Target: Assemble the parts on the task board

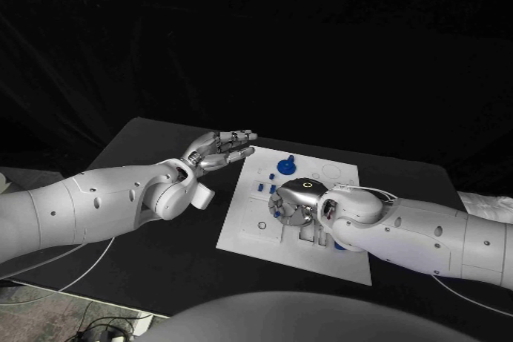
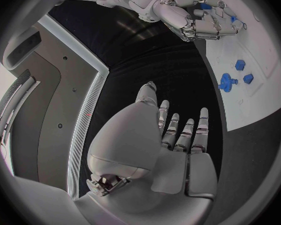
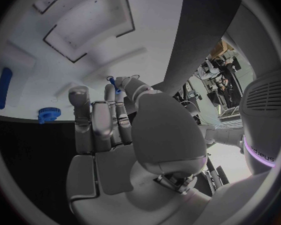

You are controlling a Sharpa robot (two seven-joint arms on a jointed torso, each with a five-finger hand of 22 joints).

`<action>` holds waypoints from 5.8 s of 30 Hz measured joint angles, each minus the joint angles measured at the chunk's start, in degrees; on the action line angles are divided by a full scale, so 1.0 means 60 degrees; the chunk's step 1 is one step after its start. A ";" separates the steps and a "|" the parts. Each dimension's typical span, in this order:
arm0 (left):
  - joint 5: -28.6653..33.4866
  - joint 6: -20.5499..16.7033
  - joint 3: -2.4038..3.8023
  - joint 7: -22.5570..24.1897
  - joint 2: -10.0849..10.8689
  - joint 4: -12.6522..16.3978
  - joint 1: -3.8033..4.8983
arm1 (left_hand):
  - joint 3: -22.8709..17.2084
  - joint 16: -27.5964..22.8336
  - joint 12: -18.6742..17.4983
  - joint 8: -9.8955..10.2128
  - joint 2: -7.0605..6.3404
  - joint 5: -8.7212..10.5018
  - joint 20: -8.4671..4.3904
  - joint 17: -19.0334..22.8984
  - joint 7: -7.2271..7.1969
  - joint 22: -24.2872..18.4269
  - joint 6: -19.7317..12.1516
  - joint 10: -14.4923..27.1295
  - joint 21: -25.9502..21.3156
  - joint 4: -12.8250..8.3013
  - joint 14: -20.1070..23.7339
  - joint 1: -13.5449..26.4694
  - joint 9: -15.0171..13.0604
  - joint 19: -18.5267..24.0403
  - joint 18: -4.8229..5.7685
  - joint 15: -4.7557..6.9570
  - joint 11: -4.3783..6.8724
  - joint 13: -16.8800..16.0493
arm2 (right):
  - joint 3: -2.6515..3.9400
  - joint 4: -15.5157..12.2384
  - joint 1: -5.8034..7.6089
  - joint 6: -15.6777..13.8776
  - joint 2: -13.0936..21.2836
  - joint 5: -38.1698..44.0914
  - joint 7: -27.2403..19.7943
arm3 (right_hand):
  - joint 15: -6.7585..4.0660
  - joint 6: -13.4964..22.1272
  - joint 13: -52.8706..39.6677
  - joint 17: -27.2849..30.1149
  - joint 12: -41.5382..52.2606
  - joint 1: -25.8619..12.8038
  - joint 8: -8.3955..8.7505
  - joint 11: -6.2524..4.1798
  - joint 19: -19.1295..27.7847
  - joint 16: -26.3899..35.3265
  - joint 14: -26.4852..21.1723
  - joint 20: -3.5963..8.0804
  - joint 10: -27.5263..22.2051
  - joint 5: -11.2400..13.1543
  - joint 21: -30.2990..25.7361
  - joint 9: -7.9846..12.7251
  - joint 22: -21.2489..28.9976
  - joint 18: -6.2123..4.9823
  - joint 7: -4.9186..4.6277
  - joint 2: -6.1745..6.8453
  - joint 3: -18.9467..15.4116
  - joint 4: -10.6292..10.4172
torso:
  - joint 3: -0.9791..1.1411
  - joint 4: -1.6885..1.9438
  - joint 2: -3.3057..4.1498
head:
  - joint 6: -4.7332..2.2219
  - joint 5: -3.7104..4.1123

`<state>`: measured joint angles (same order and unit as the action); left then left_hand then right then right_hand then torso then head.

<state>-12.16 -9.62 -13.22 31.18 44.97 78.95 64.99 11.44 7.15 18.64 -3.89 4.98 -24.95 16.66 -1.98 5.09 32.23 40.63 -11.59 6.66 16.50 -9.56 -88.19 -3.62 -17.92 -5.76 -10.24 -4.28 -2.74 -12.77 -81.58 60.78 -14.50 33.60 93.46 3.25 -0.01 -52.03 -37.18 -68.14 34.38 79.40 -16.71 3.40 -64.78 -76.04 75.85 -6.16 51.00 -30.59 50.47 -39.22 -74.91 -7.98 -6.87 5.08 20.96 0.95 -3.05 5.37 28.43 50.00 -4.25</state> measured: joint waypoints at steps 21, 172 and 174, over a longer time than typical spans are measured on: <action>-0.0001 0.0063 0.0000 -0.0023 -0.0044 -0.0033 -0.0002 | 0.0000 0.0000 0.0000 0.0000 0.0039 0.0000 0.0000 0.0000 0.0000 -0.0012 0.0000 0.0000 0.0000 0.0000 0.0033 -0.0039 0.0000 0.0000 -0.0001 -0.0033 0.0000 0.0000 | 0.0000 0.0148 -0.0060 -0.0117 -0.0084 -0.0029 -0.0001 | 0.0000 0.0000 0.0008 -0.0027 -0.0075 0.0000 0.0038 0.0035 0.0000 -0.0038 0.0000 0.0000 -0.0035 0.0242 0.0038 -0.0035 0.0002 0.0000 0.0001 0.0000 0.0027 0.0027 | -0.0001 -0.0001 -0.0001 | 0.0000 0.0060; -0.0003 0.0282 0.0000 -0.0055 -0.0168 0.0005 -0.0099 | -0.0083 0.0064 0.0075 -0.0047 0.0376 -0.0474 0.0000 -0.0010 0.0171 -0.0161 0.0345 0.0033 0.0061 -0.0028 -0.0018 -0.0578 -0.0019 -0.0205 -0.0004 0.0017 -0.0033 -0.0015 | 0.0017 0.1161 -0.0030 -0.0698 0.1606 -0.0772 -0.0820 | 0.0134 0.0168 0.2152 0.0245 -0.0812 0.0555 0.0233 0.0268 -0.0496 -0.0148 -0.0001 -0.0148 -0.0336 -0.0040 -0.0332 0.1275 0.0000 -0.0149 0.0045 0.0124 -0.0624 -0.0823 | 0.0005 -0.0002 -0.0003 | -0.0001 0.0574; -0.0003 0.0285 0.0000 -0.0058 -0.0169 0.0005 -0.0102 | -0.0083 0.0064 0.0075 -0.0046 0.0426 -0.0474 0.0000 -0.0010 0.0171 -0.0173 0.0344 0.0034 0.0061 -0.0028 -0.0018 -0.0628 -0.0019 -0.0205 -0.0004 0.0017 -0.0033 -0.0015 | 0.0017 0.1159 -0.0030 -0.0716 0.1607 -0.0776 -0.0822 | 0.0111 0.0130 0.2115 0.0212 -0.0738 0.0555 0.0083 0.0211 -0.0502 -0.0148 0.0021 -0.0143 -0.0261 -0.0040 -0.0257 0.1099 0.0000 -0.0148 0.0006 0.0124 -0.0603 -0.0788 | 0.0004 -0.0002 -0.0003 | -0.0001 0.0575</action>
<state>-12.18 -7.91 -13.22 30.83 43.96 78.98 64.37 10.95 7.53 19.10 -4.17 7.53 -27.79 16.66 -2.04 6.12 31.19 42.69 -11.39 7.02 16.34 -9.67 -91.96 -3.73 -19.15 -5.79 -10.14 -4.48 -2.83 -12.67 -74.63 60.60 -18.80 43.24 88.81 -1.68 0.66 -51.25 -24.49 -66.86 29.95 82.73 -16.22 4.67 -67.79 -76.93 75.97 -7.01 49.43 -30.83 48.92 -32.63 -74.91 -8.87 -6.83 5.83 17.34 -3.78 -3.03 5.36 28.42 49.99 -0.80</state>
